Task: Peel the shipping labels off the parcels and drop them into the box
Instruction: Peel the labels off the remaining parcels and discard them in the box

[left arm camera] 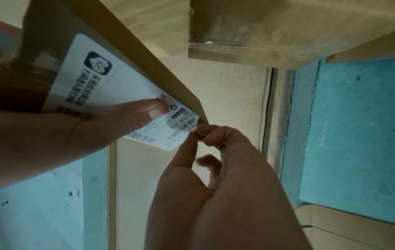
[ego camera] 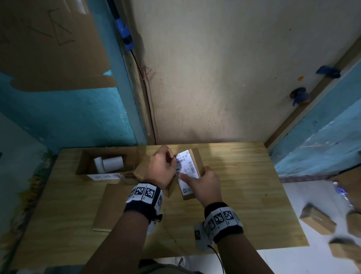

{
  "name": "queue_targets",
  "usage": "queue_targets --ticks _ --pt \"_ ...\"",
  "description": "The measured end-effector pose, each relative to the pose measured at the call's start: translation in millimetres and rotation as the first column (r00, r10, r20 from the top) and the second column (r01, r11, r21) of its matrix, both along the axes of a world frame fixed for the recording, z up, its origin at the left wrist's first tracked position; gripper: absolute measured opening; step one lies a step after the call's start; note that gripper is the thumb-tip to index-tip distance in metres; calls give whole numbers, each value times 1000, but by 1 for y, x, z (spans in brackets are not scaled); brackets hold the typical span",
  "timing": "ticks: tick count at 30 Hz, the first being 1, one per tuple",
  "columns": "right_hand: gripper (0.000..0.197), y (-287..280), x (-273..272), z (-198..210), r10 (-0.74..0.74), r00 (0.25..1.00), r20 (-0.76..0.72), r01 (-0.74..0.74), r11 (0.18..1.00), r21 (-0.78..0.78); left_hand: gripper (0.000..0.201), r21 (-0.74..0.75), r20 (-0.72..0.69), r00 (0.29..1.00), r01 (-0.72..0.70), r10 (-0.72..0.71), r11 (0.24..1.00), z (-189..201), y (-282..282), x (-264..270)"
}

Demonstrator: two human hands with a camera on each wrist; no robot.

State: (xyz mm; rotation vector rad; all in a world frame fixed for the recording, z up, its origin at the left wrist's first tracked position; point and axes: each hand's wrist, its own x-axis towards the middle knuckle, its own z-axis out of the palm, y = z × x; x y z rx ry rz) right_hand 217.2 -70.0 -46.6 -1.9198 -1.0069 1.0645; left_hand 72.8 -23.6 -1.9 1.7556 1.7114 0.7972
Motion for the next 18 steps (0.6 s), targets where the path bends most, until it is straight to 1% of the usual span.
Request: queue_targets --ticks 2,3,6,9,11,13,15,18 --pt "54 -3 4 1 22 1000 4 -22 1000 13 4 22 70 997 23 -24 999 -2 -3 1" --pt "54 -4 5 1 26 1000 9 -26 1000 11 8 40 87 996 27 -30 999 -4 -4 1" --pt "57 -1 7 4 26 999 31 -26 1000 3 16 83 78 996 32 -39 996 -10 -4 -3" --pt "55 5 -1 6 22 998 57 -22 1000 2 16 120 78 997 -7 -2 993 -8 -3 -10" --pt "52 7 -12 9 6 999 43 -6 1000 -2 15 134 71 997 -30 20 990 -4 -2 -16" --pt "55 8 -21 10 -5 1000 30 5 1000 0 14 139 83 996 -51 40 989 -1 0 -20" --pt "56 9 -28 12 -23 999 22 23 1000 -6 13 138 92 995 -55 42 989 0 1 -25" --pt "51 8 -35 16 -40 999 21 40 999 -9 11 174 104 994 -37 19 984 -1 0 -31"
